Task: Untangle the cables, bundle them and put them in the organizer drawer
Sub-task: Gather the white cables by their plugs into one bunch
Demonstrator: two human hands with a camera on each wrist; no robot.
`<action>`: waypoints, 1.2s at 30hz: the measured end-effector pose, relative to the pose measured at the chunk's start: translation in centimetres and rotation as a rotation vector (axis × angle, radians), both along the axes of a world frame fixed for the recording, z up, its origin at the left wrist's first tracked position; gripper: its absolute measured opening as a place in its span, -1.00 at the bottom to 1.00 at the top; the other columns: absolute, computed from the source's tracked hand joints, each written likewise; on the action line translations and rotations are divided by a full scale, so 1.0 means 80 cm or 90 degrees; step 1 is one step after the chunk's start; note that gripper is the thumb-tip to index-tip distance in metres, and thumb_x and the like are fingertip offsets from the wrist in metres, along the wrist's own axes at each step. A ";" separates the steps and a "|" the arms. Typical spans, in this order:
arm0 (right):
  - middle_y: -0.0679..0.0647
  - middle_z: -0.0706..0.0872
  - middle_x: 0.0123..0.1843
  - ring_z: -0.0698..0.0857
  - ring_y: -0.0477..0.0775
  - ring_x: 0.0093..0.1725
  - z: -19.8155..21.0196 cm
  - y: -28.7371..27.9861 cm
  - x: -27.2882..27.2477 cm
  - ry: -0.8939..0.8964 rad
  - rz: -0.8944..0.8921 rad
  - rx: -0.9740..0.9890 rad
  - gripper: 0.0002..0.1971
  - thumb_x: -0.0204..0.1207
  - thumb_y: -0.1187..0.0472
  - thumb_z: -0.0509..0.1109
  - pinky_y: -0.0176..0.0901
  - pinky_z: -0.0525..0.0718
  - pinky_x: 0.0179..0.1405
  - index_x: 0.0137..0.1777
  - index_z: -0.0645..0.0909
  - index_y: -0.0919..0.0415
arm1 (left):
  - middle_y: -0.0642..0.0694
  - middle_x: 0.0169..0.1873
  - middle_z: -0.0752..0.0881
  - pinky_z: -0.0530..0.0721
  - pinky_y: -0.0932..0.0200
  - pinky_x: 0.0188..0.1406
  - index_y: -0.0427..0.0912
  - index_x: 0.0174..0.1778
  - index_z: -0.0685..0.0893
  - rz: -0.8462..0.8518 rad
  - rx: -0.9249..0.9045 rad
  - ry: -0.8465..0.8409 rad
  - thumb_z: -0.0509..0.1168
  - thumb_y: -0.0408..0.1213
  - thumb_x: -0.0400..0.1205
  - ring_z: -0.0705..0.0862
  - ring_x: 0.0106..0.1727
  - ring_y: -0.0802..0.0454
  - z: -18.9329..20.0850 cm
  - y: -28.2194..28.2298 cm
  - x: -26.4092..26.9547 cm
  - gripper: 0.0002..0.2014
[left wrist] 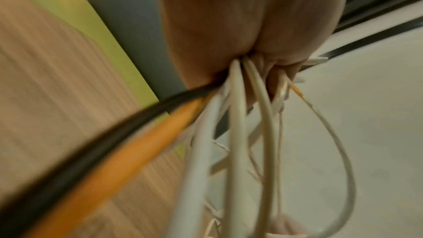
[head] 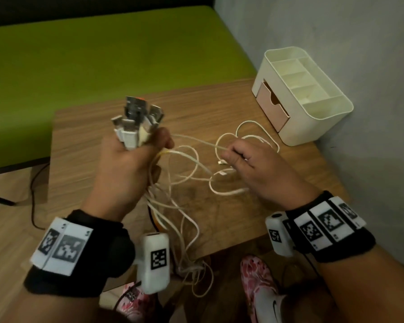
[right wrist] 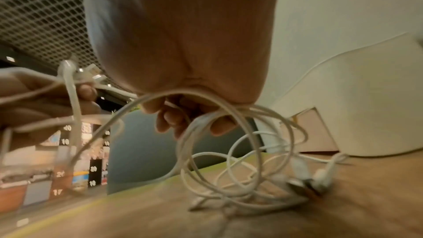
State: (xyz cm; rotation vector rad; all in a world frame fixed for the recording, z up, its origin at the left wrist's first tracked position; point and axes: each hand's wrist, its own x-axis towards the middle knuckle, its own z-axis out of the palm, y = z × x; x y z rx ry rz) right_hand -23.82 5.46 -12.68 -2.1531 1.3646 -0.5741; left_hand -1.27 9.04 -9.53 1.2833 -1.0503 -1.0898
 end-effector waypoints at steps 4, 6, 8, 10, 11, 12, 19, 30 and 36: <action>-0.09 0.60 -0.27 0.57 -0.17 -0.25 -0.002 -0.005 -0.008 0.010 -0.073 0.011 -0.80 0.72 0.00 0.22 -0.26 0.40 -0.36 -0.15 0.52 -0.05 | 0.01 -0.51 0.56 0.19 0.25 -0.58 -0.07 -0.41 0.72 0.033 0.100 0.045 0.40 -0.22 0.60 0.33 -0.56 0.13 -0.003 -0.005 0.019 -0.77; -0.08 0.66 -0.18 0.62 -0.15 -0.19 0.005 -0.005 -0.009 -0.061 -0.101 0.004 -0.85 0.72 0.06 0.26 -0.23 0.47 -0.29 -0.01 0.64 0.04 | 0.04 -0.59 0.61 0.33 0.22 -0.61 -0.11 -0.34 0.77 -0.002 0.145 -0.152 0.43 -0.19 0.60 0.46 -0.57 0.14 -0.007 -0.006 0.023 -0.80; -0.05 0.71 -0.09 0.65 -0.15 -0.13 0.015 0.000 -0.007 -0.173 -0.123 0.031 -0.84 0.71 0.07 0.29 -0.36 0.54 -0.20 0.12 0.70 0.03 | 0.06 -0.44 0.79 0.59 0.18 -0.46 -0.12 -0.24 0.81 -0.036 0.155 -0.277 0.43 -0.25 0.60 0.68 -0.46 0.21 -0.010 -0.006 0.022 -0.88; -0.08 0.71 -0.08 0.66 -0.14 -0.14 0.022 0.003 -0.004 -0.256 -0.124 0.038 -0.81 0.72 0.06 0.26 -0.39 0.57 -0.18 0.12 0.72 -0.02 | -0.05 -0.32 0.83 0.66 0.02 -0.24 -0.16 -0.21 0.82 -0.052 0.161 -0.310 0.49 -0.25 0.55 0.77 -0.29 0.07 -0.015 -0.008 0.018 -0.93; -0.12 0.70 -0.08 0.65 -0.18 -0.16 0.023 0.004 -0.003 -0.267 -0.120 0.030 -0.80 0.73 0.07 0.25 -0.39 0.57 -0.18 0.12 0.72 -0.03 | -0.10 -0.32 0.81 0.62 0.01 -0.29 -0.18 -0.21 0.80 -0.054 0.164 -0.329 0.50 -0.22 0.54 0.74 -0.33 0.04 -0.017 -0.007 0.015 -0.89; -0.15 0.70 -0.07 0.64 -0.21 -0.15 0.025 0.005 -0.002 -0.266 -0.114 0.021 -0.80 0.74 0.08 0.24 -0.38 0.56 -0.16 0.11 0.72 -0.03 | -0.15 -0.35 0.78 0.55 0.05 -0.37 -0.21 -0.21 0.79 -0.056 0.162 -0.343 0.50 -0.18 0.55 0.66 -0.40 0.05 -0.019 -0.007 0.012 -0.84; 0.02 0.70 -0.02 0.69 -0.10 -0.07 0.037 0.014 0.001 -0.226 -0.088 -0.021 -0.78 0.71 0.11 0.27 -0.29 0.61 -0.08 0.15 0.75 -0.01 | 0.01 -0.20 0.85 0.61 0.22 -0.28 -0.08 -0.18 0.86 -0.080 0.120 -0.304 0.44 -0.22 0.59 0.74 -0.25 0.23 -0.011 -0.001 0.012 -0.90; -0.06 0.74 -0.18 0.63 -0.19 -0.17 0.086 0.130 -0.020 0.012 -0.118 0.044 -0.85 0.67 0.09 0.35 -0.37 0.54 -0.29 0.05 0.77 -0.06 | 0.12 -0.65 0.63 0.35 0.39 -0.63 -0.38 -0.16 0.74 -0.100 0.034 -0.132 0.29 -0.32 0.71 0.44 -0.66 0.26 0.019 0.060 -0.023 -0.78; -0.07 0.71 -0.12 0.68 -0.01 -0.09 0.096 0.190 -0.056 0.323 -0.019 0.271 -0.88 0.54 -0.06 0.45 -0.02 0.68 -0.03 -0.02 0.67 -0.08 | -0.12 -0.30 0.80 0.31 0.28 -0.62 -0.24 -0.22 0.69 -0.173 0.010 -0.087 0.29 -0.32 0.71 0.37 -0.61 0.22 0.049 0.097 -0.057 -0.81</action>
